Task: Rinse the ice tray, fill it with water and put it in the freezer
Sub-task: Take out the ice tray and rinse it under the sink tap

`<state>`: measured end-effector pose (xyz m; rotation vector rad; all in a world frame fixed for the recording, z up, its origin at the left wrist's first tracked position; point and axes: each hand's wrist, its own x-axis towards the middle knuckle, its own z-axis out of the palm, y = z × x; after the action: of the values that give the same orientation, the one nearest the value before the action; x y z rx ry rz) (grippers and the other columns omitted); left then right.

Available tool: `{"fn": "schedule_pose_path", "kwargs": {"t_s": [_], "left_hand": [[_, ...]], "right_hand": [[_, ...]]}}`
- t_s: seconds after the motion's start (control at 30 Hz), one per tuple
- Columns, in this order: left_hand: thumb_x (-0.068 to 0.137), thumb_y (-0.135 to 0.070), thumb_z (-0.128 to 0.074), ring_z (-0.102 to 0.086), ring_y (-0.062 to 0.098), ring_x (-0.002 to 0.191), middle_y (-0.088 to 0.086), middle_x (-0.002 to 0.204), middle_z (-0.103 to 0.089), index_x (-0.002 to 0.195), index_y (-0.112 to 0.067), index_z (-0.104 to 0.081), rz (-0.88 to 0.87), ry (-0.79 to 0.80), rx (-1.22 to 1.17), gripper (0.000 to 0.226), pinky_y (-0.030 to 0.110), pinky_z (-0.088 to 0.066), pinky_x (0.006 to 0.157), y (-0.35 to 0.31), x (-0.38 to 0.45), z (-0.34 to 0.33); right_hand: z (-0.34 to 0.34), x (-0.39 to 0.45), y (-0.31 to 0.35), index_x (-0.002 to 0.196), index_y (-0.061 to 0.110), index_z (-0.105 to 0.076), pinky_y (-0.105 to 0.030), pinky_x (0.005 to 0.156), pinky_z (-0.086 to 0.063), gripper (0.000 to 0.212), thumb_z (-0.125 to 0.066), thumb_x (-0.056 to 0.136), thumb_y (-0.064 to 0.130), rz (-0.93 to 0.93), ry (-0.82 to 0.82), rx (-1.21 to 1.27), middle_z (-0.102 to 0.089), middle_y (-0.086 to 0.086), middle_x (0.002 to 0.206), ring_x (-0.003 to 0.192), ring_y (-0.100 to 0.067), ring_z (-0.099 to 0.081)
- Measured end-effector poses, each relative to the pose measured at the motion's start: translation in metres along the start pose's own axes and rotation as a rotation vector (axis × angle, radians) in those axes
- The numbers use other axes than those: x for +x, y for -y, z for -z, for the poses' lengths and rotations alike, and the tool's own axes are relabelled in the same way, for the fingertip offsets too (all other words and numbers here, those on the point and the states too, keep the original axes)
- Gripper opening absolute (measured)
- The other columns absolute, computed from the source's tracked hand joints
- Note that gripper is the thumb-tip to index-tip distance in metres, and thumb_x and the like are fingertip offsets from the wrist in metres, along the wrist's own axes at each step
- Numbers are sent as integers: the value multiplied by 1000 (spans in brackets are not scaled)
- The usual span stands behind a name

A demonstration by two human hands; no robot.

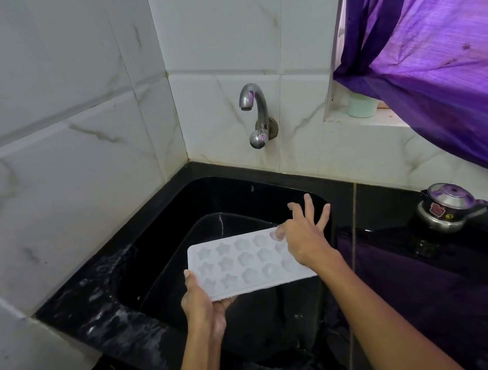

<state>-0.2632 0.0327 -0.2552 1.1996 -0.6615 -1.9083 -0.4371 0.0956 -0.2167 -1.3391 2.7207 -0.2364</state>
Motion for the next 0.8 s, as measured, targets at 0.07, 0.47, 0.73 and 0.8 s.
{"fn": "schedule_pose_path", "kwargs": {"t_s": [0.07,0.47,0.73,0.8], "left_hand": [[99,-44,-36,-65,31,86,13,93,-67,92,-11,-58,-2,0,-2,40,49,-54,71,0,0,0],[100,-43,-36,-65,30,86,12,92,-67,91,-11,-58,3,20,-30,40,50,-53,73,1,1,-1],[99,-41,-38,-64,32,89,12,96,-66,93,-12,-58,27,42,-59,36,50,-53,69,1,5,3],[99,-42,-39,-64,32,91,13,99,-66,95,-12,-58,41,58,-69,35,52,-53,71,0,7,4]], "right_hand": [[-1,-1,3,117,26,-67,-66,108,17,59,-50,81,-18,5,4,-9,-8,-13,158,144,-39,22],[-6,-1,5,98,18,-69,-67,108,16,47,-48,79,-19,0,17,17,-12,-12,157,144,-39,21],[-6,2,-1,103,22,-68,-66,108,18,52,-50,78,-19,-1,10,11,-11,-14,157,144,-40,22],[-8,1,2,99,18,-68,-67,108,17,49,-48,77,-21,4,18,20,-12,-14,157,144,-39,21]]}}
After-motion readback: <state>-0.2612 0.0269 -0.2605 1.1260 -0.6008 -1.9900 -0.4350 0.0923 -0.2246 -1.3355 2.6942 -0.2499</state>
